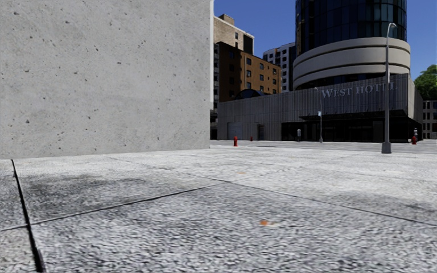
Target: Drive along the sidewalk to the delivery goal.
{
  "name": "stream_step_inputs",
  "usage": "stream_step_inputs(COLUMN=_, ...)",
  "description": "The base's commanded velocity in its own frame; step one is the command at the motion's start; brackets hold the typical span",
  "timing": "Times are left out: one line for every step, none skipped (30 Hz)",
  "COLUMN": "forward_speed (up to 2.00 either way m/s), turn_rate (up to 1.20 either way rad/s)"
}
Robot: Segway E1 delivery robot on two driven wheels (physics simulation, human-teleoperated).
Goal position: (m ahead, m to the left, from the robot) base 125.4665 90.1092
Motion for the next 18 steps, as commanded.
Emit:
stream_step_inputs(forward_speed=2.0, turn_rate=-0.2)
stream_step_inputs(forward_speed=2.0, turn_rate=-0.2)
stream_step_inputs(forward_speed=2.0, turn_rate=-0.22)
stream_step_inputs(forward_speed=2.0, turn_rate=-0.24)
stream_step_inputs(forward_speed=2.0, turn_rate=-0.24)
stream_step_inputs(forward_speed=2.0, turn_rate=-0.24)
stream_step_inputs(forward_speed=2.0, turn_rate=-0.24)
stream_step_inputs(forward_speed=2.0, turn_rate=-0.24)
stream_step_inputs(forward_speed=2.0, turn_rate=-0.24)
stream_step_inputs(forward_speed=2.0, turn_rate=-0.24)
stream_step_inputs(forward_speed=2.0, turn_rate=-0.24)
stream_step_inputs(forward_speed=2.0, turn_rate=-0.24)
stream_step_inputs(forward_speed=2.0, turn_rate=-0.24)
stream_step_inputs(forward_speed=2.0, turn_rate=-0.24)
stream_step_inputs(forward_speed=2.0, turn_rate=-0.24)
stream_step_inputs(forward_speed=2.0, turn_rate=-0.24)
stream_step_inputs(forward_speed=2.0, turn_rate=-0.24)
stream_step_inputs(forward_speed=2.0, turn_rate=-0.24)
